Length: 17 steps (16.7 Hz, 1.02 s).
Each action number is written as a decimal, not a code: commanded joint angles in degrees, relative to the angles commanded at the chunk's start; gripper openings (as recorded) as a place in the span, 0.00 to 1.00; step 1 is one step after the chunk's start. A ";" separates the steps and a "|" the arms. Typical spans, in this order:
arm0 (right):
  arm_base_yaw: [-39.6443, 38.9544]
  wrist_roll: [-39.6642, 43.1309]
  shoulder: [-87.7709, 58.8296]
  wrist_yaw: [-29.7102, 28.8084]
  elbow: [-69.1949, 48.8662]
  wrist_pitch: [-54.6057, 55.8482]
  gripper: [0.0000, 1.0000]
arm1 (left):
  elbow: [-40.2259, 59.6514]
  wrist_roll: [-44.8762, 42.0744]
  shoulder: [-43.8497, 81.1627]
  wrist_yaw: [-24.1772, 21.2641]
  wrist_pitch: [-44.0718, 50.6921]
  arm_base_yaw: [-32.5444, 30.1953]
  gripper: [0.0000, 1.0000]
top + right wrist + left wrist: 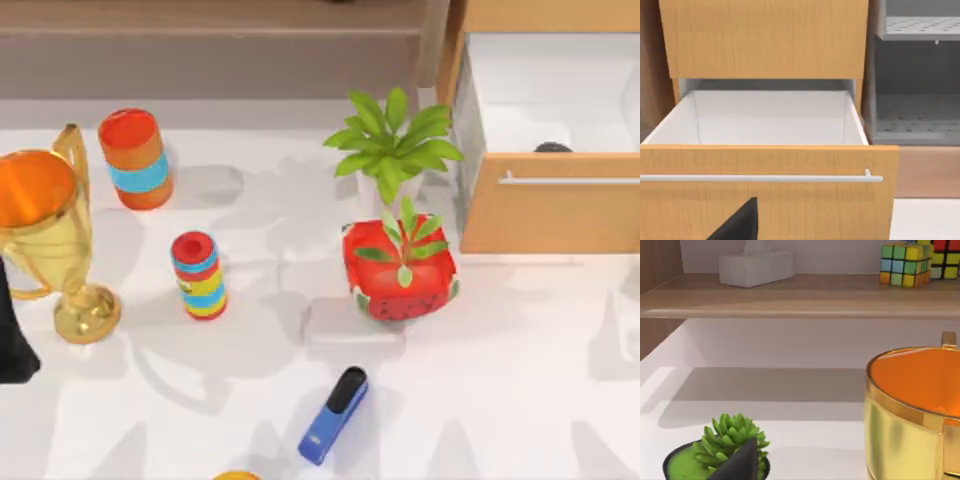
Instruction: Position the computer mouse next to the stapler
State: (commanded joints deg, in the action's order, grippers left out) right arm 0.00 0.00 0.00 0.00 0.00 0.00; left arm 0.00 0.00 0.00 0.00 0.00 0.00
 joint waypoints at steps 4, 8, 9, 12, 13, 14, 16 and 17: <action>-0.05 -0.08 -1.45 -0.01 -1.21 -0.73 1.00 | 0.00 0.00 0.00 0.00 0.00 0.00 1.00; -0.46 -0.54 -10.39 0.01 -8.84 -5.34 1.00 | 0.00 0.00 0.00 0.00 0.00 0.00 1.00; -0.64 -0.71 -13.73 0.03 -11.72 -7.07 1.00 | 0.00 0.00 0.00 0.00 0.00 0.00 1.00; -1.37 -1.28 -25.92 0.13 -22.36 -13.39 1.00 | 0.00 0.00 0.00 0.00 0.00 0.00 1.00; -1.67 -1.47 -30.60 0.17 -26.49 -15.81 1.00 | 0.00 0.00 0.00 0.00 0.00 0.00 1.00; -1.98 -1.66 -35.53 0.21 -30.84 -18.33 1.00 | 0.00 0.00 0.00 0.00 0.00 0.00 1.00; -2.67 -2.02 -45.99 0.27 -40.14 -23.65 1.00 | 0.00 0.00 0.00 0.00 0.00 0.00 1.00; -3.04 -2.18 -51.47 0.29 -45.06 -26.40 1.00 | 0.00 0.00 0.00 0.00 0.00 0.00 1.00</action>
State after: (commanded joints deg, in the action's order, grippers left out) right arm -3.04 -2.18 -51.47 0.29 -45.06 -26.40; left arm 0.00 0.00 0.00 0.00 0.00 0.00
